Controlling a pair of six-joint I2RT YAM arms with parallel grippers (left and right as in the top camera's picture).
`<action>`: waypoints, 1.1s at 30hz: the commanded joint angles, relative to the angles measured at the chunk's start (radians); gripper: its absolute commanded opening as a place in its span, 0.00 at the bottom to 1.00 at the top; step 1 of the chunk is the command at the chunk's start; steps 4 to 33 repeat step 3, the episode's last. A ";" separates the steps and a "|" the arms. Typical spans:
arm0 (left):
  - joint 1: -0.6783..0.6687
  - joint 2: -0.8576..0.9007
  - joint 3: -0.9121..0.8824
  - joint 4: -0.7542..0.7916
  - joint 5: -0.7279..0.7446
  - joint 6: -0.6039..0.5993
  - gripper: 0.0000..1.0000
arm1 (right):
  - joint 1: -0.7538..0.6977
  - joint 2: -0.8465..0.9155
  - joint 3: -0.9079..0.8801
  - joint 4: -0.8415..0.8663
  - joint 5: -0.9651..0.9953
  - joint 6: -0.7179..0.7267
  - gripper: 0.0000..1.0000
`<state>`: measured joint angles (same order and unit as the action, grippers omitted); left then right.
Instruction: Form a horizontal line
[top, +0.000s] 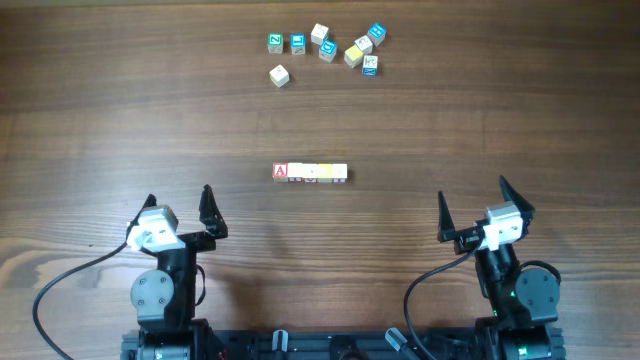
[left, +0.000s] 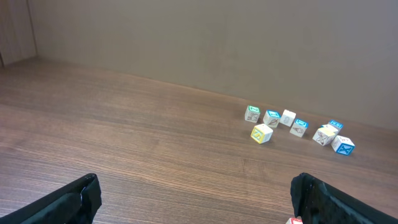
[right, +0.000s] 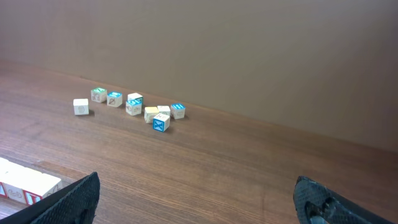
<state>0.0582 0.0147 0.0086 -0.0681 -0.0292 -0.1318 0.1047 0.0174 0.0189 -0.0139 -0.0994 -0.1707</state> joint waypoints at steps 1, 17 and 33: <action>-0.005 -0.006 -0.003 -0.002 -0.006 0.016 1.00 | -0.005 -0.013 -0.006 0.003 0.017 -0.013 1.00; -0.005 -0.006 -0.003 -0.002 -0.006 0.016 1.00 | -0.005 -0.013 -0.006 0.003 0.017 -0.013 1.00; -0.005 -0.006 -0.003 -0.002 -0.006 0.016 1.00 | -0.005 -0.013 -0.006 0.003 0.017 -0.013 1.00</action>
